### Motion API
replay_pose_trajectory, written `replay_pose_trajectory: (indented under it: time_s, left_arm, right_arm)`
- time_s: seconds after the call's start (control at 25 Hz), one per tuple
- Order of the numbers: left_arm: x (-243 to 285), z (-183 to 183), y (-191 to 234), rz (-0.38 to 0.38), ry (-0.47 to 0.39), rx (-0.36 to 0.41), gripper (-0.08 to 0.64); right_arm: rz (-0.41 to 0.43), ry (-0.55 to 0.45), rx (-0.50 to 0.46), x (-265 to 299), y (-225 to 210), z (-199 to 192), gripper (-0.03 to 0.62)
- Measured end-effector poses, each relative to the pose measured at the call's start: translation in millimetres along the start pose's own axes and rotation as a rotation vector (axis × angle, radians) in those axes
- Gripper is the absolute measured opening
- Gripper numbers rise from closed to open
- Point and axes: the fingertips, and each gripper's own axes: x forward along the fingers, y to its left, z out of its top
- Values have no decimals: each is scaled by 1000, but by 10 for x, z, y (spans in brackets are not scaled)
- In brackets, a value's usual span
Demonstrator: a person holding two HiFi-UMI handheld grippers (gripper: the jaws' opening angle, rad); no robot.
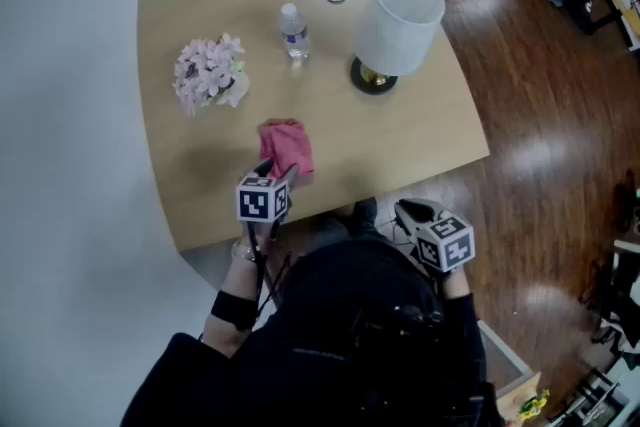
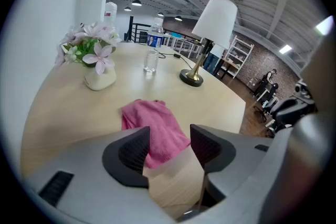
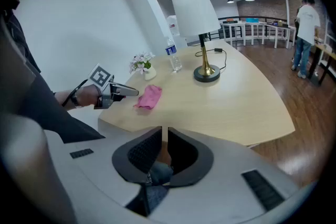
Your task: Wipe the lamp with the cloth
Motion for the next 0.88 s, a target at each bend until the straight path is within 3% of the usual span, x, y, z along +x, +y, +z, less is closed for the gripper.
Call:
replay_pose_trajectory:
  time_s: [0.04, 0.12, 0.24, 0.44, 0.6, 0.8, 0.88]
  left_arm:
    - [105, 64, 48, 22, 3, 4, 271]
    - [317, 156, 173, 76, 15, 14, 405]
    - [603, 176, 370, 144, 40, 23, 479]
    - [916, 21, 339, 107, 116, -16, 474]
    - [926, -36, 452, 185, 144, 31, 466]
    - [896, 52, 437, 177, 84, 43, 300]
    - [895, 78, 444, 168, 68, 53, 269]
  right_arm:
    - [-13, 10, -18, -5, -45, 14, 40]
    - [-33, 19, -45, -13, -107, 65, 40]
    - [-40, -7, -55, -15, -85, 181, 40]
    - [-31, -31, -31, 13, 1, 254, 40]
    - [-43, -52, -8, 22, -33, 317, 40]
    - [-52, -52, 1, 41, -41, 367, 40]
    - [-50, -50, -1, 64, -22, 373, 40]
